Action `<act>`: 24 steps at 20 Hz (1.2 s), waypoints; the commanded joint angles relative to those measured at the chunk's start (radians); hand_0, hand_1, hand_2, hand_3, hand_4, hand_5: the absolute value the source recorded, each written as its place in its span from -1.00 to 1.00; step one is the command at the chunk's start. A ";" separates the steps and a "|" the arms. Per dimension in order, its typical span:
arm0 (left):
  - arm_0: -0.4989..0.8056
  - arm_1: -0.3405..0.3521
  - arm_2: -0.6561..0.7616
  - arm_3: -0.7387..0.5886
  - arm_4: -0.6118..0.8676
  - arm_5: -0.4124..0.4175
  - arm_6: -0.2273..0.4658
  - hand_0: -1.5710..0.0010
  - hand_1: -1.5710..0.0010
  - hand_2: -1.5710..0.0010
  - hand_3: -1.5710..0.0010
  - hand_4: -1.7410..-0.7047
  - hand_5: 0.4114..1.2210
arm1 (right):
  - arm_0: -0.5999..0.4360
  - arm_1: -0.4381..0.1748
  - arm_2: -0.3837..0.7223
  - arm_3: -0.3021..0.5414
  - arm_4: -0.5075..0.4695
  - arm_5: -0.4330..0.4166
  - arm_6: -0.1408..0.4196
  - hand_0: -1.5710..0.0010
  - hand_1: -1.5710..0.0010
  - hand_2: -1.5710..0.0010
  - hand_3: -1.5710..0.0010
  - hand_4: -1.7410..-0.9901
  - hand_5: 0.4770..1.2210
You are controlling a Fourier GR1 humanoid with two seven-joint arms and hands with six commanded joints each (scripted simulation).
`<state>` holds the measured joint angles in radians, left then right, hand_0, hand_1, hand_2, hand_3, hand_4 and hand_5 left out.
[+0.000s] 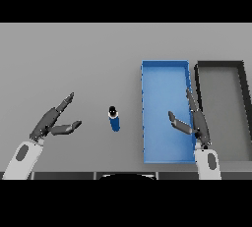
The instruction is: Pick up the blue pipe and place it into the blue bin.
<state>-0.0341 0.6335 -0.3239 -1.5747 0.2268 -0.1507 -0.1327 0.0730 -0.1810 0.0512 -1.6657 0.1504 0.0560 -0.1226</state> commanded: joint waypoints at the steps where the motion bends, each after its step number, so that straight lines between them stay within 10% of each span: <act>1: 0.013 -0.002 -0.021 -0.017 -0.006 -0.015 0.002 1.00 1.00 1.00 1.00 0.29 -0.73 | -0.005 0.001 0.002 0.005 0.001 0.001 0.007 1.00 1.00 1.00 1.00 0.51 -0.63; 7: -0.003 -0.078 -0.154 -0.057 -0.087 -0.032 0.105 1.00 1.00 1.00 1.00 0.16 -0.89 | 0.000 0.010 0.005 0.005 0.004 -0.002 0.021 1.00 1.00 1.00 1.00 0.45 -0.62; 24: -0.184 -0.370 -0.239 0.235 -0.218 0.037 0.066 1.00 1.00 1.00 1.00 0.31 -0.98 | 0.015 -0.002 -0.013 -0.001 -0.010 0.005 0.010 1.00 1.00 1.00 1.00 0.40 -0.55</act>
<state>-0.2185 0.2632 -0.5630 -1.3397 0.0088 -0.1131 -0.0645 0.0887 -0.1834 0.0386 -1.6662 0.1403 0.0611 -0.1106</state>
